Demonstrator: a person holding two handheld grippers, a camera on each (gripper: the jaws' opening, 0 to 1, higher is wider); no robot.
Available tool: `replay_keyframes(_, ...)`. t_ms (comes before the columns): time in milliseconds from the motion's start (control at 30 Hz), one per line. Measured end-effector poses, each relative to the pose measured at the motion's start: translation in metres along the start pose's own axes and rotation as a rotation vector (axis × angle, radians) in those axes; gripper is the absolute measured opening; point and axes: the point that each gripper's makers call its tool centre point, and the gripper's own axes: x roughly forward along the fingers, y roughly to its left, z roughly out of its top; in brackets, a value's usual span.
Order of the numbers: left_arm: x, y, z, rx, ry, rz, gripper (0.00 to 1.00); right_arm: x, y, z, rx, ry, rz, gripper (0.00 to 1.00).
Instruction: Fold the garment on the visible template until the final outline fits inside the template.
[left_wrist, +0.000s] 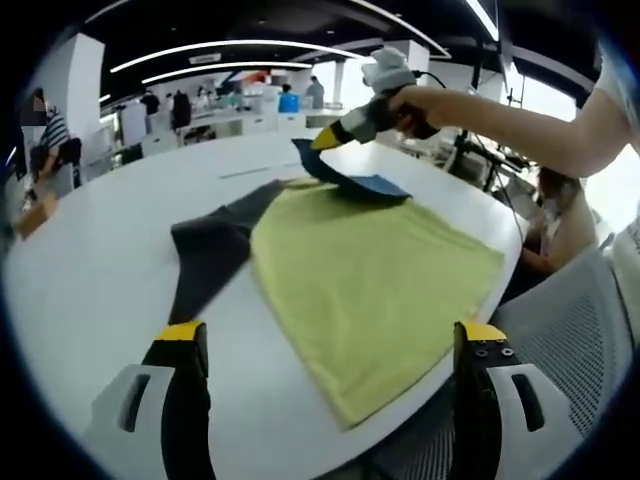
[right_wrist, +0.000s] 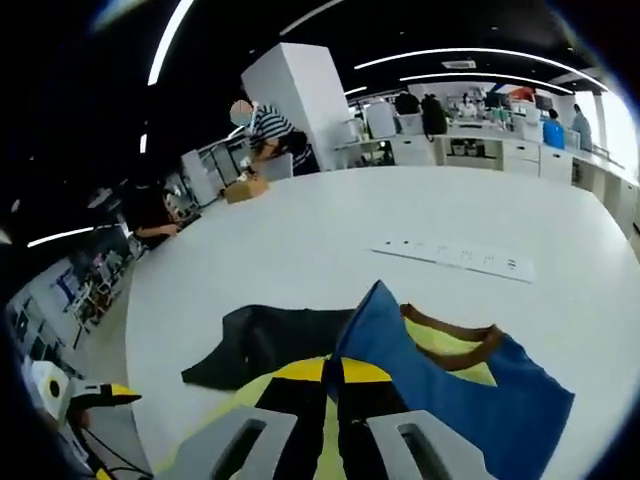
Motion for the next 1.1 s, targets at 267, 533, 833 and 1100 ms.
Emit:
replay_keyframes(267,-0.002,0.002,-0.004,-0.012,0.002,0.006,0.99,0.005,0.031,-0.005,-0.090,0.023,0.053,0.00)
replay_keyframes(533,-0.003,0.004,-0.004,-0.018,-0.003,0.012,0.99,0.013,0.051,-0.022,-0.123,0.062,0.097,0.00)
replay_keyframes(833,-0.003,0.005,-0.007,-0.024,0.003,0.016,0.99,0.021,0.071,-0.043,-0.158,0.097,0.123,0.00)
replay_keyframes(1100,-0.005,0.007,-0.011,-0.032,0.008,0.019,0.99,0.033,0.066,-0.059,-0.195,0.105,0.068,0.00)
